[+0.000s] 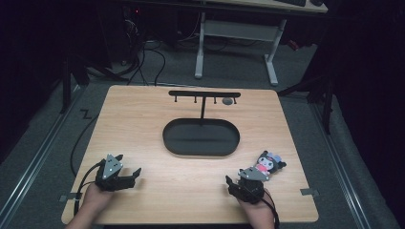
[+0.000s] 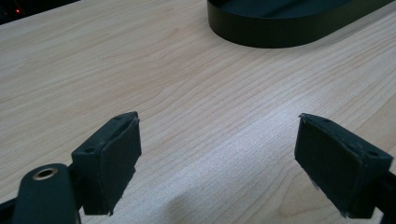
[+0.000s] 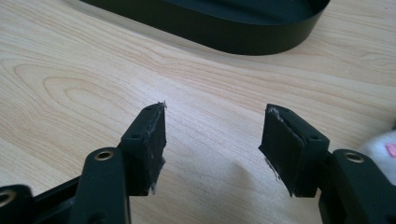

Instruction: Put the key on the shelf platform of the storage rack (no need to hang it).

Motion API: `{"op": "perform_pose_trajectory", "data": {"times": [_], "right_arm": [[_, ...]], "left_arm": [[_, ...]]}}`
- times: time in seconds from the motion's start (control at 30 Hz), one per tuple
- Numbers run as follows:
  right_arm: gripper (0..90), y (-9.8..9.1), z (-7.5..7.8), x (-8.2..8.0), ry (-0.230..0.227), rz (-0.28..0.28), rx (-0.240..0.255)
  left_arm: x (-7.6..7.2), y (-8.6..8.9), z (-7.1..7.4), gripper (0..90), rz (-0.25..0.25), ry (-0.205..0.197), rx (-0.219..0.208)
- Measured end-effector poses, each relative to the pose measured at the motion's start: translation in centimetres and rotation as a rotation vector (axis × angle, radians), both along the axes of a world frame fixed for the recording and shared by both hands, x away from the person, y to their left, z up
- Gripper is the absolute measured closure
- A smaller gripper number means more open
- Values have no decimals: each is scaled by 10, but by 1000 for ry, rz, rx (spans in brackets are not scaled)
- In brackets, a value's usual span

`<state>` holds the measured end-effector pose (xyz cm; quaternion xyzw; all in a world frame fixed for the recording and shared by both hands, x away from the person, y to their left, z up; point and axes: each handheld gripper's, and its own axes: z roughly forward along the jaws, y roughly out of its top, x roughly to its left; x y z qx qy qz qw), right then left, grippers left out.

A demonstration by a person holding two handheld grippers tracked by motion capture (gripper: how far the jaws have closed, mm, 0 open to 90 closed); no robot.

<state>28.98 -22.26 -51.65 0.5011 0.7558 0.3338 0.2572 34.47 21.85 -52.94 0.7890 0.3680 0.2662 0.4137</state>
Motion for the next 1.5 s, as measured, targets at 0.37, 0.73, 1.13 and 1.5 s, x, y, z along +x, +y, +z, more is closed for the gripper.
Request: {"op": "perform_pose_trajectory", "data": {"times": [0.37, 0.73, 1.13, 1.5], "right_arm": [[403, -6, 0, -2, 5, -5, 22], [391, -7, 4, -8, -6, -2, 41], [449, -38, 18, -31, -49, -71, 74], [616, -49, 21, -43, -100, -89, 81]], "left_arm": [[0, 0, 0, 154, 3, 1, 0], [0, 0, 0, 154, 3, 1, -2], [0, 1, 0, 154, 6, 3, -7], [1, 0, 0, 154, 5, 4, -4]]}}
